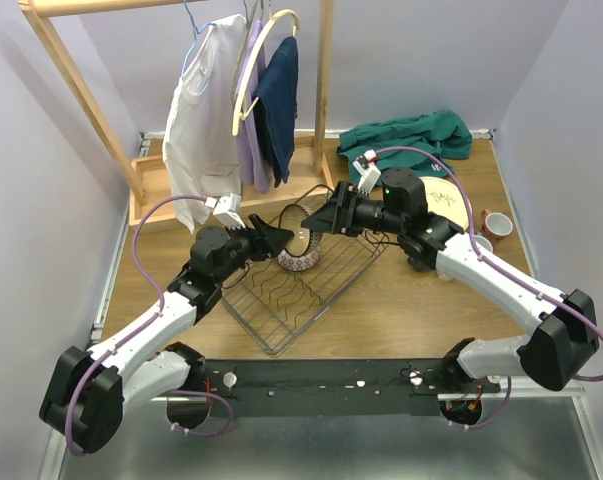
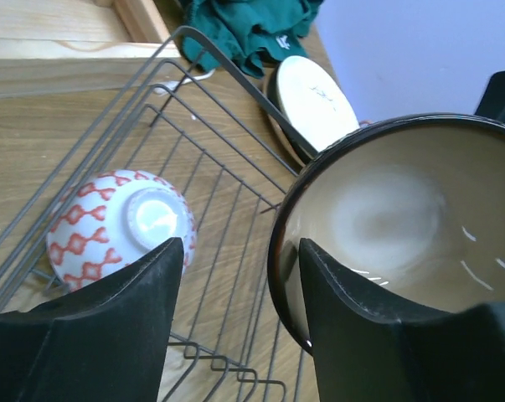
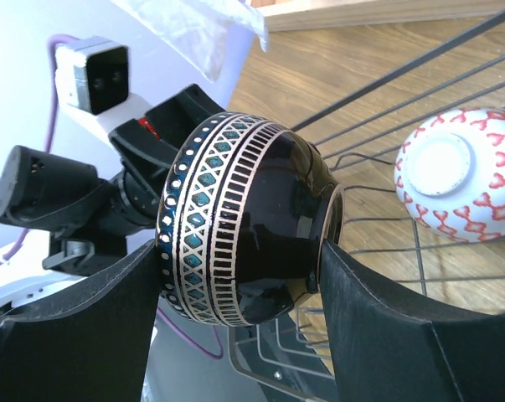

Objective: Unload the mixed dishes from the dish rack
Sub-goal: Place the bowl at the center of the board.

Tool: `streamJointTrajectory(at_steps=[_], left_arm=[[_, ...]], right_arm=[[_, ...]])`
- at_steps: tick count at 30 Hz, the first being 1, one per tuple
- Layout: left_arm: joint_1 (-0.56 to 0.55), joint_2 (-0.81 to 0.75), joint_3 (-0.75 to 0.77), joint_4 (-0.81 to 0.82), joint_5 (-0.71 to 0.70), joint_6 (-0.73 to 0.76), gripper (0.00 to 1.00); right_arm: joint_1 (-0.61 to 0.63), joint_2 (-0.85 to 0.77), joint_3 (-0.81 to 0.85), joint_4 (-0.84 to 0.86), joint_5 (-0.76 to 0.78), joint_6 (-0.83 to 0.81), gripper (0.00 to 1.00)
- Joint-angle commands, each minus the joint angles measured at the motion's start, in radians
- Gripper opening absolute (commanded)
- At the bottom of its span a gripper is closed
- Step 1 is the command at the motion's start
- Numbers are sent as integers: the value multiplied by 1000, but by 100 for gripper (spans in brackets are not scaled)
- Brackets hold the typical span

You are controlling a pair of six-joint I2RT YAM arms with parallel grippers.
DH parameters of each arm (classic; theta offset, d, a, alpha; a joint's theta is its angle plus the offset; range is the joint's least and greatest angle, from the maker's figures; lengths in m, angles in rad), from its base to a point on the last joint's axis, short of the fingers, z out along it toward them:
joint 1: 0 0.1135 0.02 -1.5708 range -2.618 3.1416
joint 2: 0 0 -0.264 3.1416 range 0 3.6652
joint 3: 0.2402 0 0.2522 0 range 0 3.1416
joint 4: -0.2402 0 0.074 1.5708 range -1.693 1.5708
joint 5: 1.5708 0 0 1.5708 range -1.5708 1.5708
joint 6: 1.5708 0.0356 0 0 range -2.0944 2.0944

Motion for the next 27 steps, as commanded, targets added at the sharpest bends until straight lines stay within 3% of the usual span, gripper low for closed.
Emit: streamJointTrajectory(at_steps=[1, 6, 9, 10, 15, 16, 21, 22, 24, 25, 27], left_arm=[[16, 39, -12, 105, 119, -63, 61], [21, 66, -11, 145, 160, -102, 50], [24, 69, -11, 151, 162, -109, 39], [25, 66, -12, 148, 160, -111, 30], [42, 41, -5, 111, 138, -99, 5], [42, 30, 9, 75, 119, -76, 1], [44, 6, 92, -113, 50, 35, 0], [44, -2, 119, -169, 35, 53, 0], [44, -8, 147, -222, -10, 96, 0], [44, -10, 175, -275, -23, 107, 0], [42, -5, 204, -331, -68, 139, 0]], right_arm=[[-14, 2, -18, 166, -86, 54, 38], [-18, 13, -32, 200, -102, 66, 38], [-23, 11, -41, 205, -103, 66, 38], [-24, 11, -41, 205, -103, 65, 38], [-35, 1, -52, 173, -82, 51, 42], [-35, -4, -50, 160, -76, 37, 46], [-37, -21, -9, 12, 3, -35, 67], [-37, -21, 16, -16, 15, -66, 78], [-37, -24, 40, -83, 52, -95, 85], [-37, -27, 65, -105, 66, -124, 95], [-35, -35, 83, -160, 108, -147, 99]])
